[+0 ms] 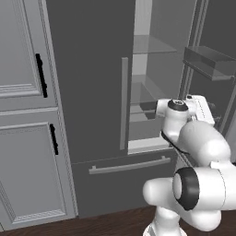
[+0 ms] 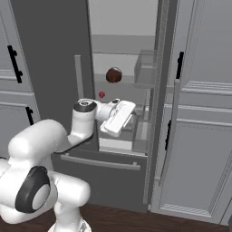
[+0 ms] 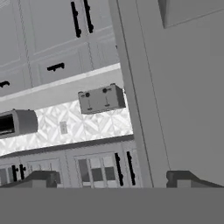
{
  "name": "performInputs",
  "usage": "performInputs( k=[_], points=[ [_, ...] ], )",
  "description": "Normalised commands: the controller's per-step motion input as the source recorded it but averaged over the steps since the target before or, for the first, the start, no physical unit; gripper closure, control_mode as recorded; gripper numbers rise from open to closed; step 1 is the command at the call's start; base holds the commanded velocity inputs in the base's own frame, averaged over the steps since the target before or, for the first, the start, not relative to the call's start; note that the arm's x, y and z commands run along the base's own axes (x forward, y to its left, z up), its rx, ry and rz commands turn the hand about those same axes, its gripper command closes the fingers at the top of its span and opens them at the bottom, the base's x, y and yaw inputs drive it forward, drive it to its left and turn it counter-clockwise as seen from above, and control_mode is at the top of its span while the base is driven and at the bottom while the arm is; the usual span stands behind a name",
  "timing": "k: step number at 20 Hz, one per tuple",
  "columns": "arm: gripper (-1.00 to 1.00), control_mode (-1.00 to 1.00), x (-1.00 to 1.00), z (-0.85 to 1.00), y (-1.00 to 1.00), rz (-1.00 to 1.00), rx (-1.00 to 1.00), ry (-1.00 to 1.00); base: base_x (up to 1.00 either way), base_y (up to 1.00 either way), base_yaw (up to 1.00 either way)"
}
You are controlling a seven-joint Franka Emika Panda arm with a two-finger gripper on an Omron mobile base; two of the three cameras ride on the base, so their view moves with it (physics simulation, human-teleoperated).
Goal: Take the strawberry from the fridge and place it on top of the pancake, located on the dining counter.
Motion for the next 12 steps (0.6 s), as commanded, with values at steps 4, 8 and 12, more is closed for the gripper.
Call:
performInputs(
  k=[4,8,12],
  points=[
    [-1.0,-1.0,0.43,-0.2,1.0,-0.14,0.51,-0.32,0.0,0.0,0.0],
    [-1.0,-1.0,0.36,-0.16,0.96,-0.26,0.57,-0.46,0.0,0.0,0.0],
    [-1.0,-1.0,0.42,-0.36,0.97,-0.29,0.49,-0.48,0.0,0.0,0.0]
  ],
)
